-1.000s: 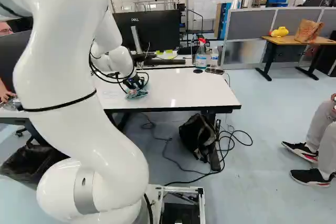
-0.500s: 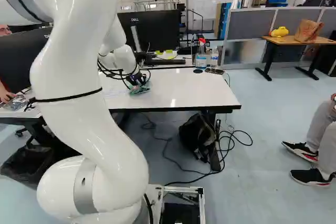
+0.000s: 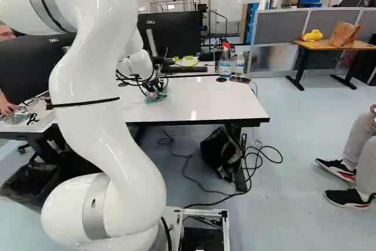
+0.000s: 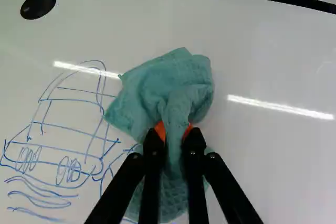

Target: Clean the table with the green towel

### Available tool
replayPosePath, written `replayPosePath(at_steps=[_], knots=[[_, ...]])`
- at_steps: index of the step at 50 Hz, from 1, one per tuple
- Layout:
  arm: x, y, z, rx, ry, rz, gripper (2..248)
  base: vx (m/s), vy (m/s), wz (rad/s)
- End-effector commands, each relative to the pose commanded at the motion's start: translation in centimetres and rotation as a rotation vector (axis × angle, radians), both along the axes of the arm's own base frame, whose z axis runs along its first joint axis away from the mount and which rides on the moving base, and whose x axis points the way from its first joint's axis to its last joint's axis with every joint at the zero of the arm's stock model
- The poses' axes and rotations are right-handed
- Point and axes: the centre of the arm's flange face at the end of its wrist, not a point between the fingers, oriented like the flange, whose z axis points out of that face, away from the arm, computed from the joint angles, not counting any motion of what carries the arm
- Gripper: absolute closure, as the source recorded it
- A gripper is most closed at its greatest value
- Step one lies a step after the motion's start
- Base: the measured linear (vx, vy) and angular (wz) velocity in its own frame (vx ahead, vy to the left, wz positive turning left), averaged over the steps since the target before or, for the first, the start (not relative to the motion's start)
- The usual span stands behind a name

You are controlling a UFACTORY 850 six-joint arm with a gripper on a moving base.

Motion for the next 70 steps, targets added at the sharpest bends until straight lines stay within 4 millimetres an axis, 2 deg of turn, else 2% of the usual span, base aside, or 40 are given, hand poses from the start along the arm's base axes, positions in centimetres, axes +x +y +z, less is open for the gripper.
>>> replayPosePath(at_steps=[27,70], knots=[[3.8,3.4,-0.4,0.008,-0.033,0.039,199,0.0,0.0,0.0],[3.9,11.1,-0.6,0.016,-0.053,0.148,199,0.0,0.0,0.0]])
